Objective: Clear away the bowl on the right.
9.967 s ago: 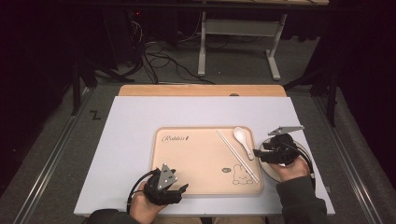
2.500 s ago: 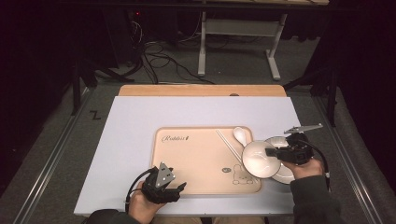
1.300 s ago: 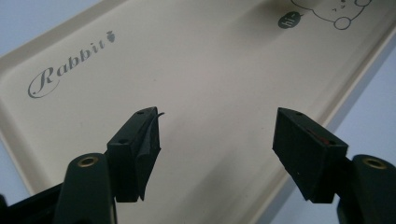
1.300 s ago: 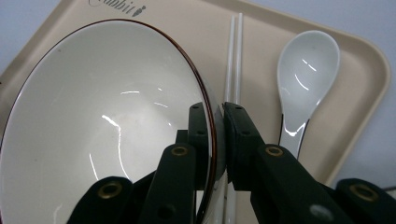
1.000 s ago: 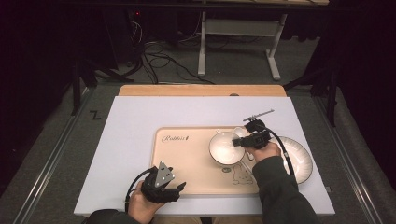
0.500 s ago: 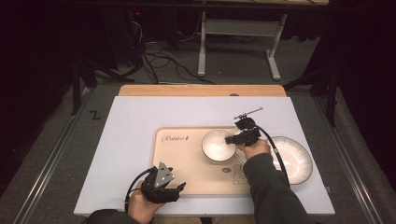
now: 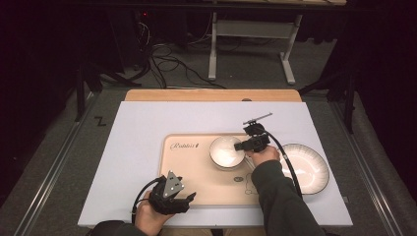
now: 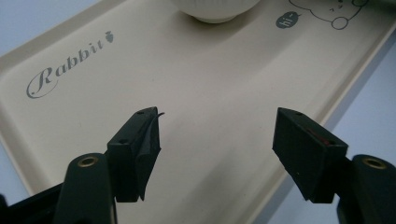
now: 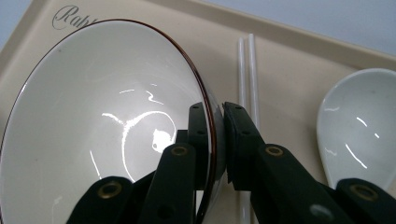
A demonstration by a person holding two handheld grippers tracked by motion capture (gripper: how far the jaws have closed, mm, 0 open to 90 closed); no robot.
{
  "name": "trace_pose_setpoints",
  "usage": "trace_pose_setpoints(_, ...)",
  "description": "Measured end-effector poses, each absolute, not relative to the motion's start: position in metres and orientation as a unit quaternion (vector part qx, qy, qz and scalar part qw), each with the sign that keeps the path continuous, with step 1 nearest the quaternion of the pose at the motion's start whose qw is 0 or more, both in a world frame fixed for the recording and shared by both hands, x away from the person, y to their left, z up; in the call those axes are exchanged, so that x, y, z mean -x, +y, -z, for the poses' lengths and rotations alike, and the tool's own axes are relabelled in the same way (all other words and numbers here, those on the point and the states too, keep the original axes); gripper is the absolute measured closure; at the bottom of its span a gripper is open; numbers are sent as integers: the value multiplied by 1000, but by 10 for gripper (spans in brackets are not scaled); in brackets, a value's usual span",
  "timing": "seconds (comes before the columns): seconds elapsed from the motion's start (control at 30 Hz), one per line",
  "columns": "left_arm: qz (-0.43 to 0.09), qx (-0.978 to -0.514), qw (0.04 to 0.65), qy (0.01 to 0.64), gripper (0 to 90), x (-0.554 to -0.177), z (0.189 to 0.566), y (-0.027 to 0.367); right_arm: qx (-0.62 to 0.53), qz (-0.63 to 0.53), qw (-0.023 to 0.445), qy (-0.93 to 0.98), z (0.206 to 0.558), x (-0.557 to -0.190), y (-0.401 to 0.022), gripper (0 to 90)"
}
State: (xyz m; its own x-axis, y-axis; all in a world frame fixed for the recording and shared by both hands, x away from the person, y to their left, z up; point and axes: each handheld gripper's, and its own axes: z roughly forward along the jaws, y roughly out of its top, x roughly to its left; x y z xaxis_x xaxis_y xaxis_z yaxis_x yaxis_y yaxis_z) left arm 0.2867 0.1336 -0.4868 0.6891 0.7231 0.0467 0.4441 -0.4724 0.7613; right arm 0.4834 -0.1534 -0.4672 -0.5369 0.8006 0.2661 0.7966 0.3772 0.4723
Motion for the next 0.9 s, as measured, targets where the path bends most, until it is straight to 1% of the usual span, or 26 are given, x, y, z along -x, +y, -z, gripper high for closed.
trace_pose_setpoints(0.23,-180,-834,382,355,325,-286,488,132,-484,-278,-2,830,472,-487,-151,830)
trace_pose_setpoints(0.57,-177,-835,381,355,327,-286,488,131,-481,-266,28,835,470,-486,-153,831)
trace_pose_setpoints(0.77,-178,-834,381,356,327,-286,488,132,-482,-265,28,835,470,-487,-154,827)
trace_pose_setpoints(0.83,-179,-835,381,355,327,-286,488,132,-482,-265,33,835,469,-487,-154,797)
trace_pose_setpoints(0.9,-178,-835,382,355,327,-286,488,131,-480,-269,26,835,469,-487,-155,755)
